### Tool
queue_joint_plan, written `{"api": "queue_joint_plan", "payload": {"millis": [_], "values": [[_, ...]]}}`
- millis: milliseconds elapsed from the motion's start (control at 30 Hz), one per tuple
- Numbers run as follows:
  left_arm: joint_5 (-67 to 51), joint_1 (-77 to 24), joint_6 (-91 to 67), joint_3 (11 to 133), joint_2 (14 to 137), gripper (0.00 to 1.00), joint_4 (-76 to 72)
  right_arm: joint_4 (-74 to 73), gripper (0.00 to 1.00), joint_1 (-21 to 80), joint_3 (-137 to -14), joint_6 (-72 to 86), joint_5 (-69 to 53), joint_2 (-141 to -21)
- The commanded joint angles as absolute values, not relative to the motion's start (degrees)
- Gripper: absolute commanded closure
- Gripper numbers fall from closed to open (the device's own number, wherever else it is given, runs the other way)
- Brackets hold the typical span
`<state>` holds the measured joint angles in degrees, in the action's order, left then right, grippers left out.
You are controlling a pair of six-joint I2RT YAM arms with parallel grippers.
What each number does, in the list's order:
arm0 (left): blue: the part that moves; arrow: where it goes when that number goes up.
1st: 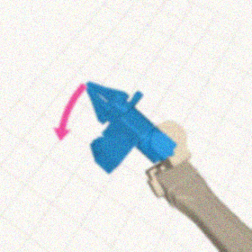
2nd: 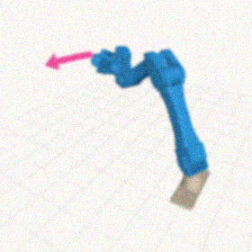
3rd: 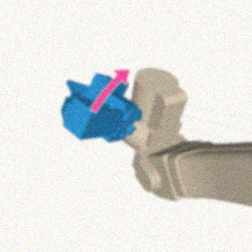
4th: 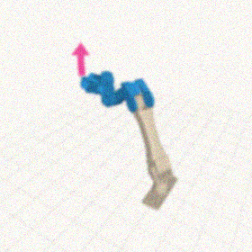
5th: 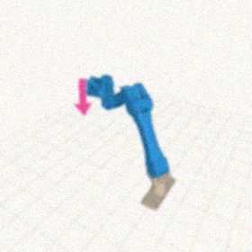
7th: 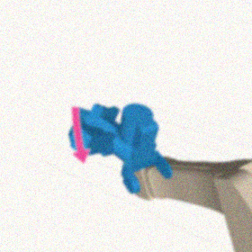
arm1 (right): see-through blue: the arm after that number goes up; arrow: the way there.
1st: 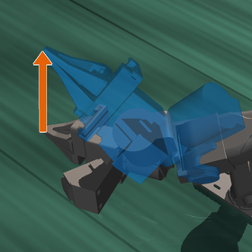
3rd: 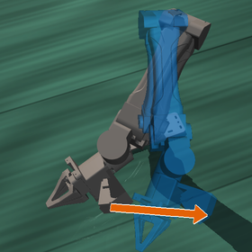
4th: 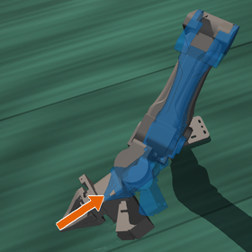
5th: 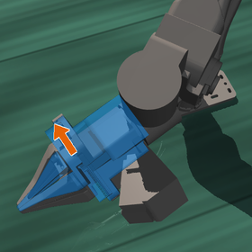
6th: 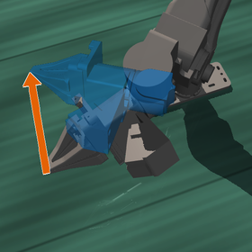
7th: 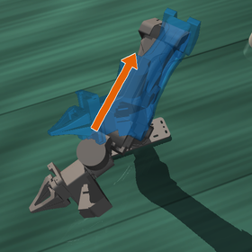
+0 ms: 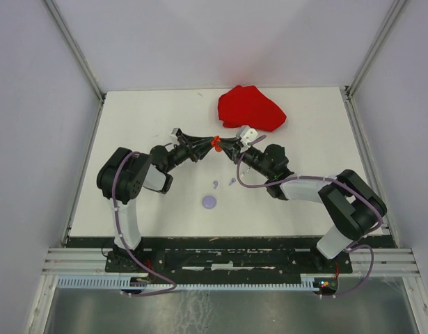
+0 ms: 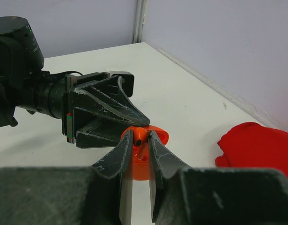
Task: Insert the wireless bluetooth earbuds into the charging case
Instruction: Place the earbud in the charging case.
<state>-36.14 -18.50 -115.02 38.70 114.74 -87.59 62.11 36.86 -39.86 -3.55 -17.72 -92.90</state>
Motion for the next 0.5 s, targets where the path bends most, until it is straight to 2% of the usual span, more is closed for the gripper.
{"api": "queue_joint_plan", "payload": {"millis": [0, 467], "values": [[-36.2, -18.81, -117.31, 40.04, 113.27, 0.97, -99.05, 65.82, 1.0, 36.88, -39.72, -4.04, -17.15, -93.56], [-36.04, -18.76, -117.74, 40.25, 113.01, 0.97, -99.14, 66.17, 1.0, 36.89, -39.35, -3.89, -16.95, -94.22]]}}
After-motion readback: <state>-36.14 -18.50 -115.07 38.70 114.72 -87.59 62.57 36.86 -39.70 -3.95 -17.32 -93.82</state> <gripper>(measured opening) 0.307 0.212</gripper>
